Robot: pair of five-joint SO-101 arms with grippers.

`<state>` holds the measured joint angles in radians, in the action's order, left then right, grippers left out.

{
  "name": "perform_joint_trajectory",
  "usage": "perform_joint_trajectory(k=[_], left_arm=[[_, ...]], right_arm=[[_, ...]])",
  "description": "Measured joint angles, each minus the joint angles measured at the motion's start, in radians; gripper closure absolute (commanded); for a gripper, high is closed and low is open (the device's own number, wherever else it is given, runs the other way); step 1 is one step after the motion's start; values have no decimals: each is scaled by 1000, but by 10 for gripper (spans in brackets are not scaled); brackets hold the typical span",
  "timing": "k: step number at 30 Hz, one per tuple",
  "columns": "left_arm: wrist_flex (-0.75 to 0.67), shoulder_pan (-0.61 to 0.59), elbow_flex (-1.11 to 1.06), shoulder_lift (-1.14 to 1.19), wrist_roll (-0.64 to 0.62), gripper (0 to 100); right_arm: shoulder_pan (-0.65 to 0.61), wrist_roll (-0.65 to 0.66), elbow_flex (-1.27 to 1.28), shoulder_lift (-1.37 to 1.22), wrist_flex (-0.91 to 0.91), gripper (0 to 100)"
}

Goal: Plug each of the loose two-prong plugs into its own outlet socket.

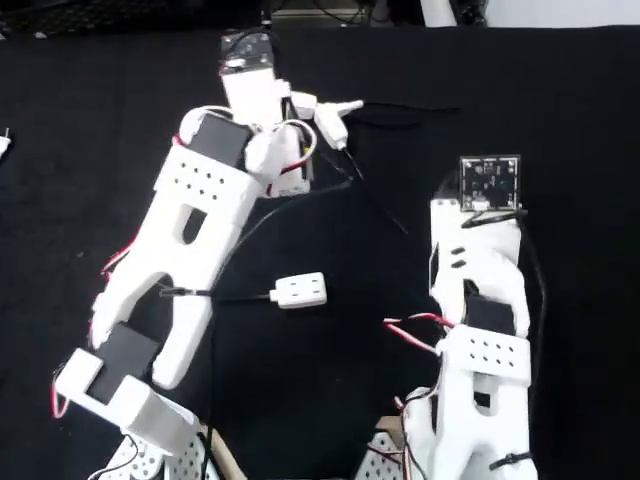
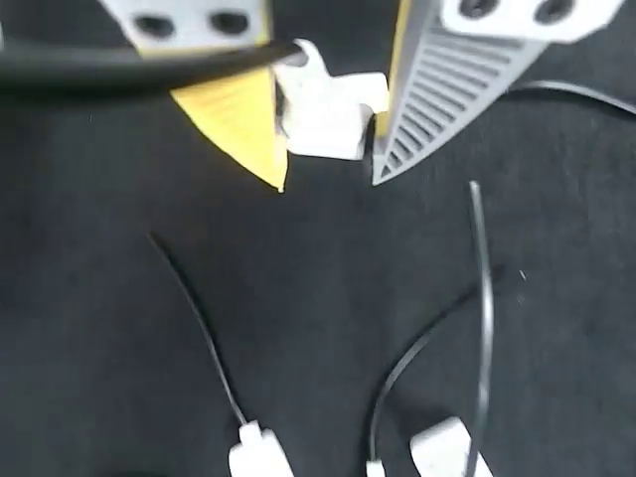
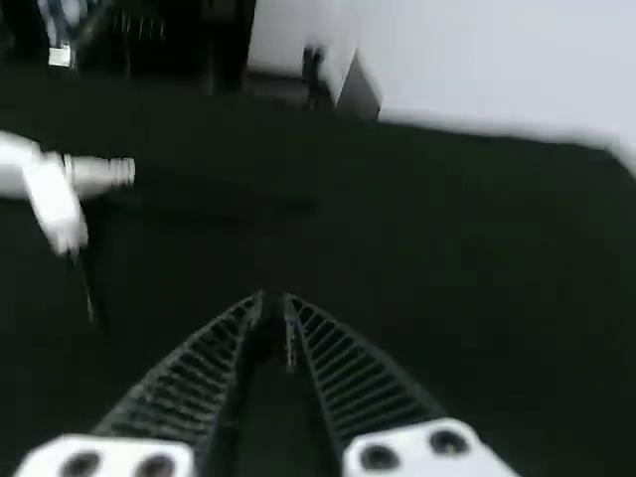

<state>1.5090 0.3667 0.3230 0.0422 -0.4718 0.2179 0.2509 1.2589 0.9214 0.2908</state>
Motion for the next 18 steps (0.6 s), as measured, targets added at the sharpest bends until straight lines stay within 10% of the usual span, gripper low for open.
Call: perform_joint_trajectory(k=[18], left_arm=[[229,72,114,276,-334,972]], right_arm=[[63,-189,152,66,308,985]])
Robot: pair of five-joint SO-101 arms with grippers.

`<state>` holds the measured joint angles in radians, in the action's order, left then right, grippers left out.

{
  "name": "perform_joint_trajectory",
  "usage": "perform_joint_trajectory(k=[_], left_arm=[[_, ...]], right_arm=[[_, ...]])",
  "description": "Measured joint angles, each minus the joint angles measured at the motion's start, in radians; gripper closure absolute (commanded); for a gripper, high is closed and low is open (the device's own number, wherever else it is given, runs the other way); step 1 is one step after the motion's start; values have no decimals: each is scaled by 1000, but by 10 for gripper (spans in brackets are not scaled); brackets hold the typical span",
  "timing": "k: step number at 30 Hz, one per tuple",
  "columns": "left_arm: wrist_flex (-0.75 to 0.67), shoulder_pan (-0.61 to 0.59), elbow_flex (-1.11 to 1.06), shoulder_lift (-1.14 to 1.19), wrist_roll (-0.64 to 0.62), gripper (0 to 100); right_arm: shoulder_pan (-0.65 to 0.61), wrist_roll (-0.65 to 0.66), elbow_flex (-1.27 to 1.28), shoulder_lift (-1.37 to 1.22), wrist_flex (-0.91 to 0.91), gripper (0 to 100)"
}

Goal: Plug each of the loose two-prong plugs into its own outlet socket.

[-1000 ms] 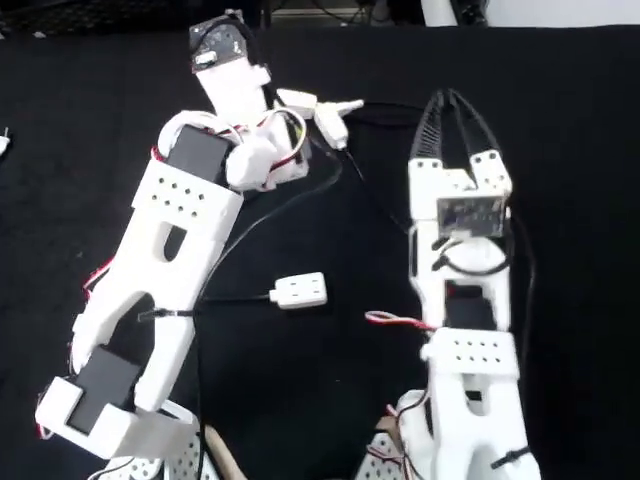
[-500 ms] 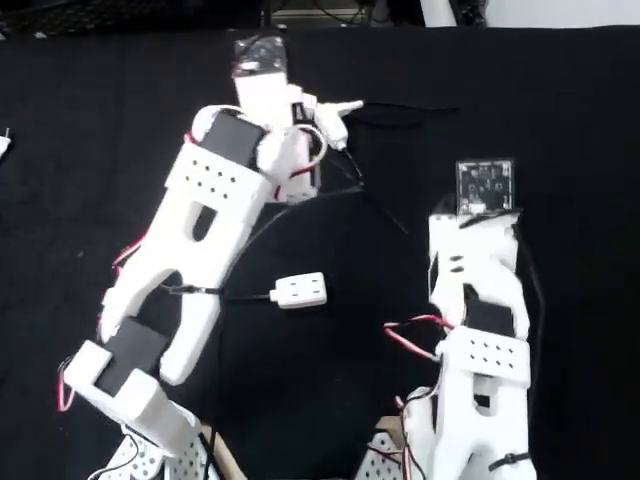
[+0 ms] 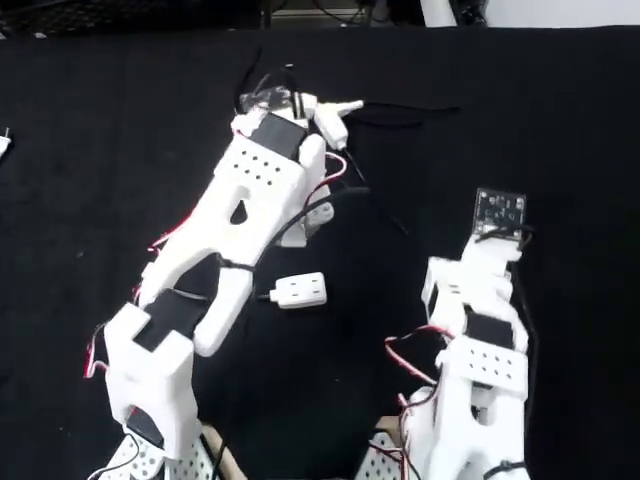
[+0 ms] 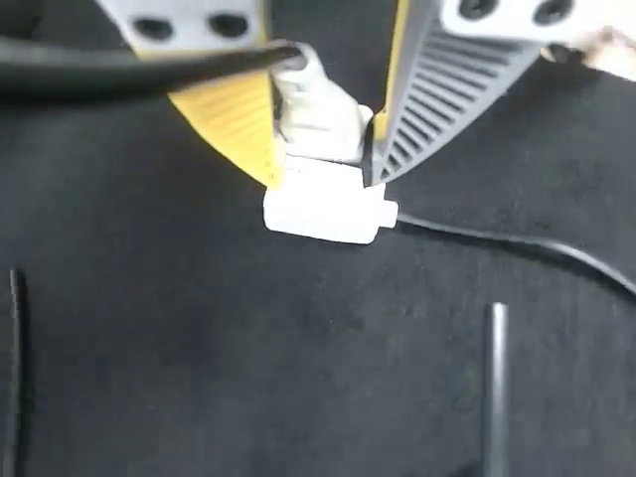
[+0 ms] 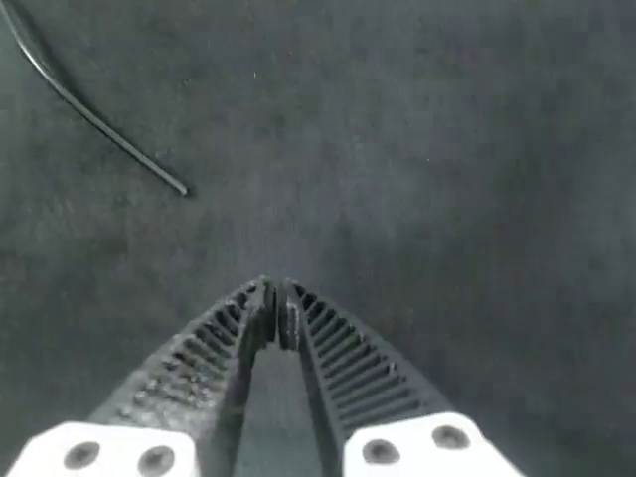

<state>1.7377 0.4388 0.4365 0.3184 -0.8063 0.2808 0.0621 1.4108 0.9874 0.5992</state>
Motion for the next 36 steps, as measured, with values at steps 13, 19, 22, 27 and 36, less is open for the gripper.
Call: perform_joint_trajectory(k=[13,19,22,27,36], left_arm=[[3,0,0,21,-331,971],[3,25,0,21,-525,969],[3,48,-38,21,-628,968],[-20,44,-100,21,-732,970],[-124,46,-244,21,-671,971]], right_arm=[[-48,2,206,531,126,984],[-94,63,256,749,250,984],[-109,80,265,804,282,984],[-114,81,272,810,287,985],[-114,81,275,810,287,985]])
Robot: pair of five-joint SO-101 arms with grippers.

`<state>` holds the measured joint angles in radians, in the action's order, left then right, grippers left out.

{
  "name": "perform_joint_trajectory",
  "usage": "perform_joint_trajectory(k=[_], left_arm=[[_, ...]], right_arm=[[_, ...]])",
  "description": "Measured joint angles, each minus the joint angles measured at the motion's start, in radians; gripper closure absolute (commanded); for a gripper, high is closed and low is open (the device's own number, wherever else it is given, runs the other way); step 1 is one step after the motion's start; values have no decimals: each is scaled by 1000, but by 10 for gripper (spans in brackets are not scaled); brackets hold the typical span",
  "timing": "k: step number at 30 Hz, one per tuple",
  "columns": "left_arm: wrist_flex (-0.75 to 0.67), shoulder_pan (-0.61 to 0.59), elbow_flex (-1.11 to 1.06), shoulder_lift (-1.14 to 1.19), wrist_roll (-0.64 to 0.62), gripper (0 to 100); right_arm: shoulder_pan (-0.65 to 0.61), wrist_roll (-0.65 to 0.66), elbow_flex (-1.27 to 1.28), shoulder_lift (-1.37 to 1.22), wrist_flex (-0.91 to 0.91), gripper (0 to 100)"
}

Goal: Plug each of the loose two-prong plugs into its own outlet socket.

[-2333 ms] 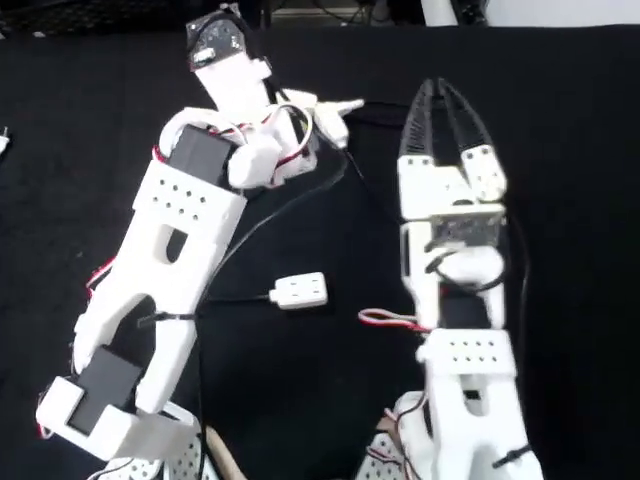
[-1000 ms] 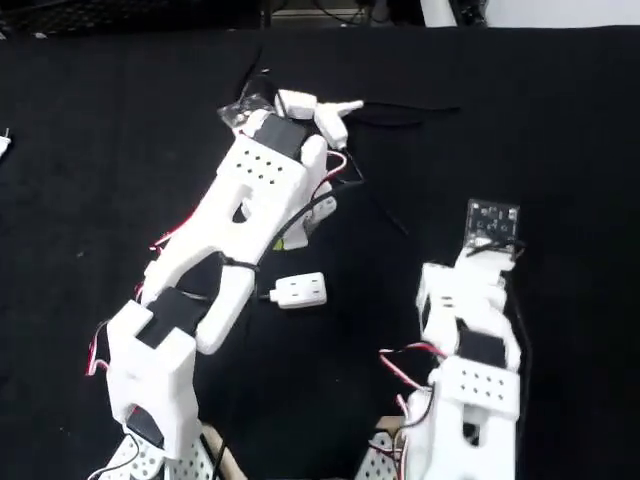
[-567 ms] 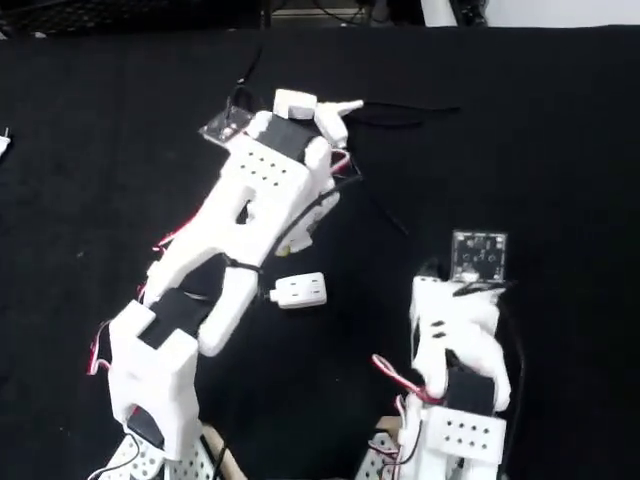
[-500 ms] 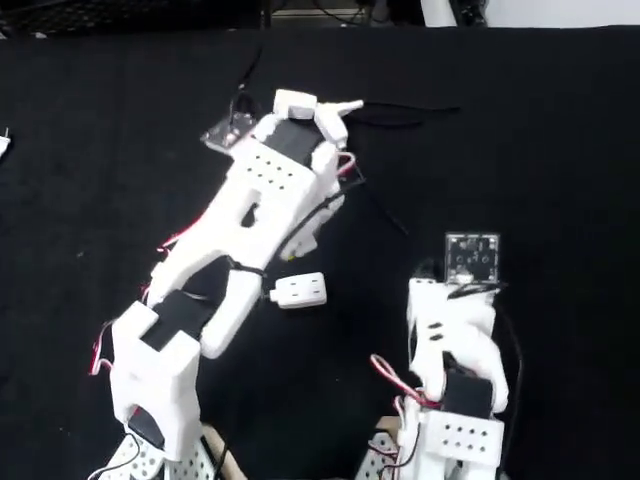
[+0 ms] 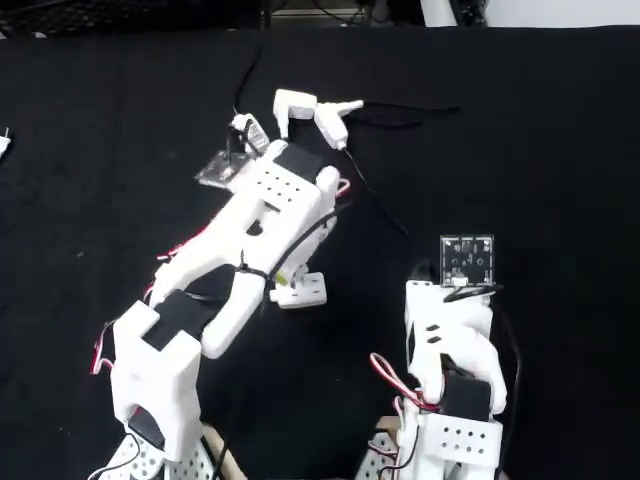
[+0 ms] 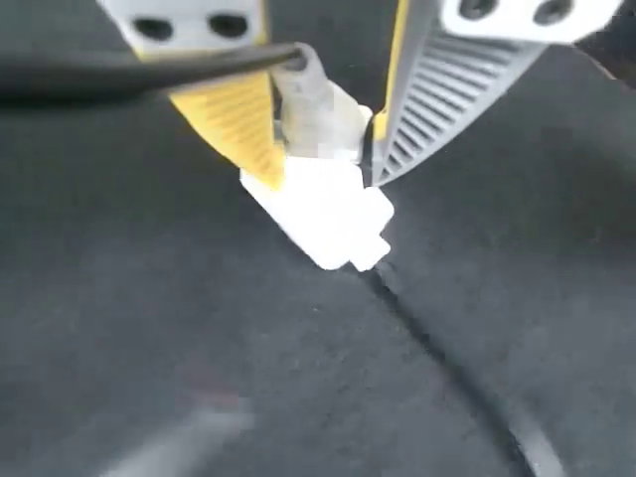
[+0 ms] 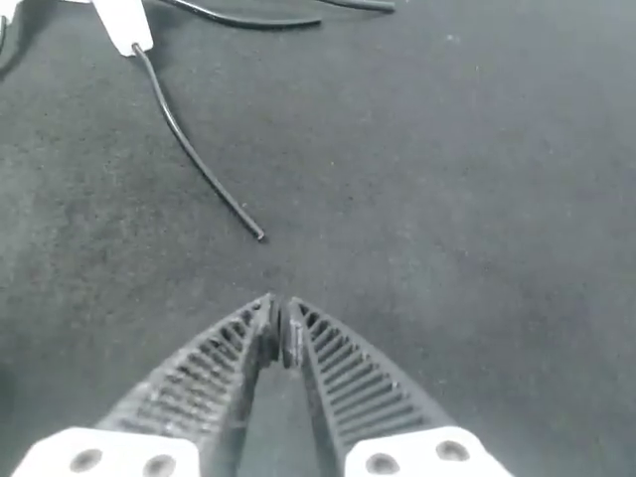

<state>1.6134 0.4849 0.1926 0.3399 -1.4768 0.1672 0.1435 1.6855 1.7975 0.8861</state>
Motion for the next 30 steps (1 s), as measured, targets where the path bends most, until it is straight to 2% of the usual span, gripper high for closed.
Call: perform_joint_trajectory(k=[6,14,18,24,30], left_arm=[[-8,48,0,0,491,971],[-8,84,54,0,931,971],[-86,87,74,0,1172,971],[-114,87,74,0,1487,971],[-60,87,74,0,1654,971]], right_arm=[[0,0,0,0,0,985],[0,0,0,0,0,985],[0,0,0,0,0,985],[0,0,0,0,0,985],[0,0,0,0,0,984]])
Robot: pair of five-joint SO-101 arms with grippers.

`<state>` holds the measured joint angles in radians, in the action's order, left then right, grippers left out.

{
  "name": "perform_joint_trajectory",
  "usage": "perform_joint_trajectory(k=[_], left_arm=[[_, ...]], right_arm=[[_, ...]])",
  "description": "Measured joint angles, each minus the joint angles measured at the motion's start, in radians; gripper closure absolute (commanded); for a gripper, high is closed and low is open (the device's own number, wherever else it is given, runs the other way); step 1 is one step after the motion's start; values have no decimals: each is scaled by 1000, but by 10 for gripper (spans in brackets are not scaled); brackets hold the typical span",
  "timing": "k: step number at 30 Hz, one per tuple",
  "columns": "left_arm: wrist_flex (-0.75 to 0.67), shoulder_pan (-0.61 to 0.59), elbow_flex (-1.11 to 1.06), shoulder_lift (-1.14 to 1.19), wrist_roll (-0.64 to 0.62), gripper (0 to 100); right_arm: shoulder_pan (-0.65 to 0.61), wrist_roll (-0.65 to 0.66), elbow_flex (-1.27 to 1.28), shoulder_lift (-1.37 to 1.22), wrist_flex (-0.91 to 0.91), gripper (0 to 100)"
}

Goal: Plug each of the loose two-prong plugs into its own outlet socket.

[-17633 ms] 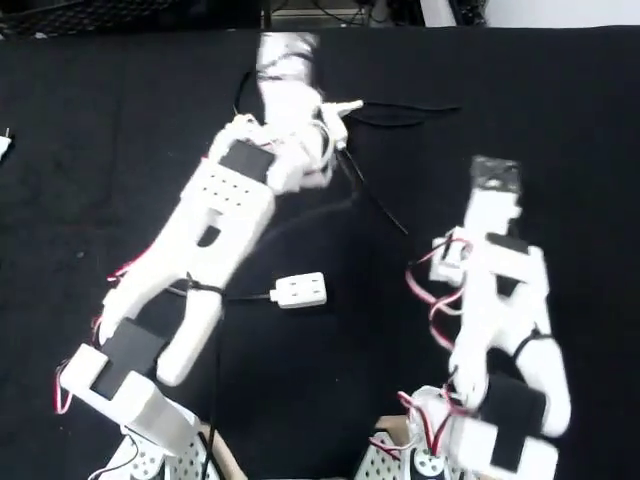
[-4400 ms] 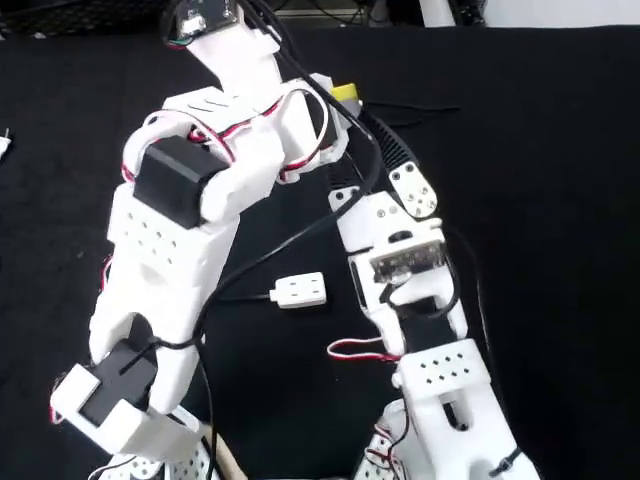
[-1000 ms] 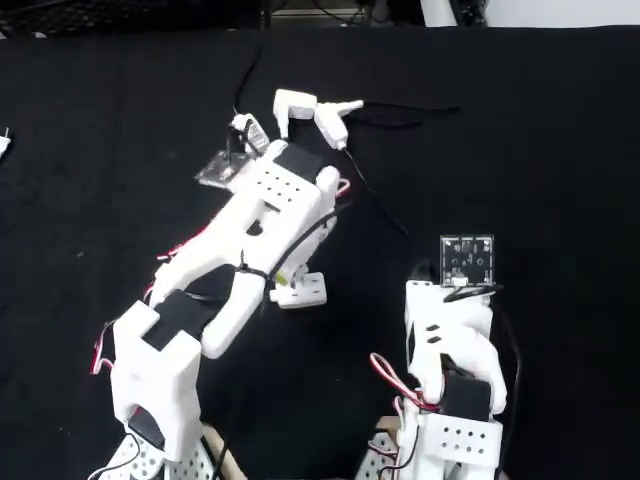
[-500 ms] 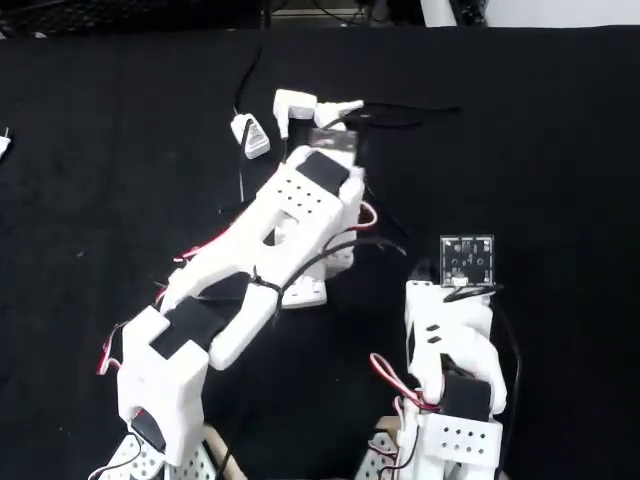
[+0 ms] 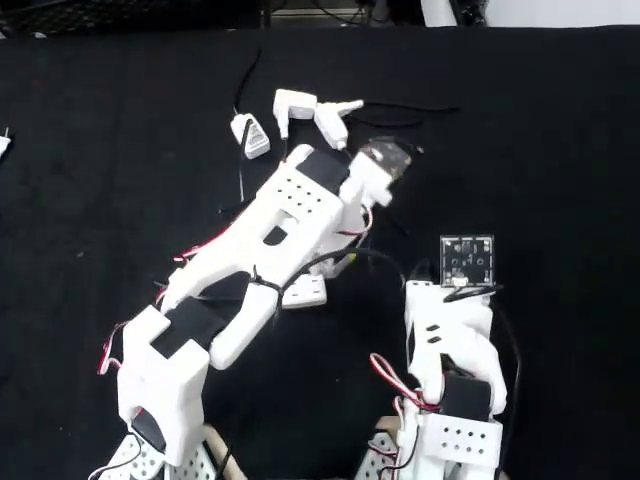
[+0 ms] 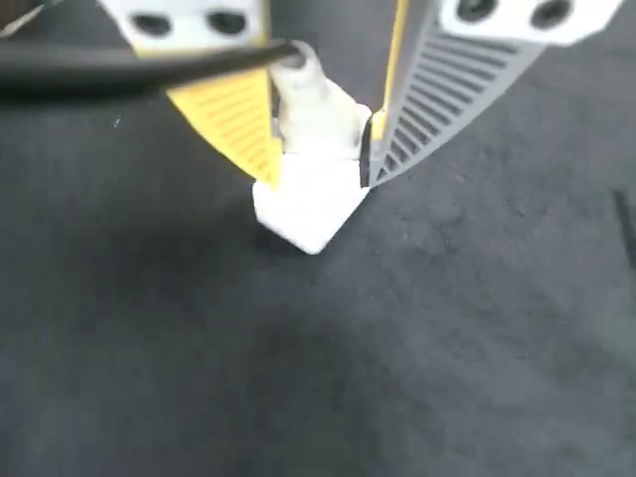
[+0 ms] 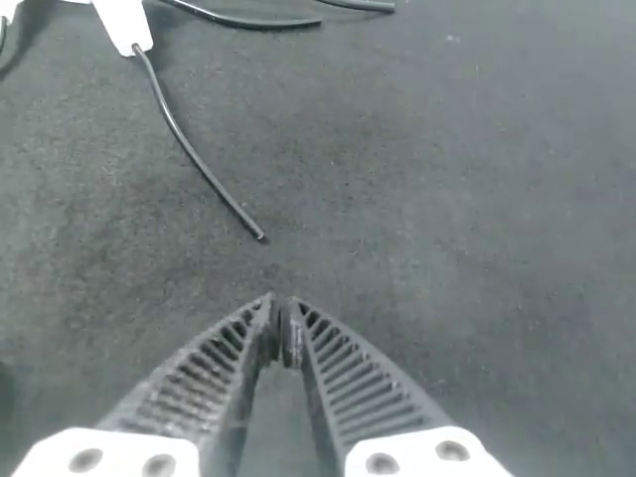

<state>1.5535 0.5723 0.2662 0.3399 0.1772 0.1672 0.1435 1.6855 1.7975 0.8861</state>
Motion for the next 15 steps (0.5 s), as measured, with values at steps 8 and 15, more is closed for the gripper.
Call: perform_joint_trajectory(k=[8,15], left_arm=[[109,29,0,0,310,971],[112,32,0,0,411,971]], right_arm=[[0,0,3,0,0,984],[52,0,3,0,-28,984]])
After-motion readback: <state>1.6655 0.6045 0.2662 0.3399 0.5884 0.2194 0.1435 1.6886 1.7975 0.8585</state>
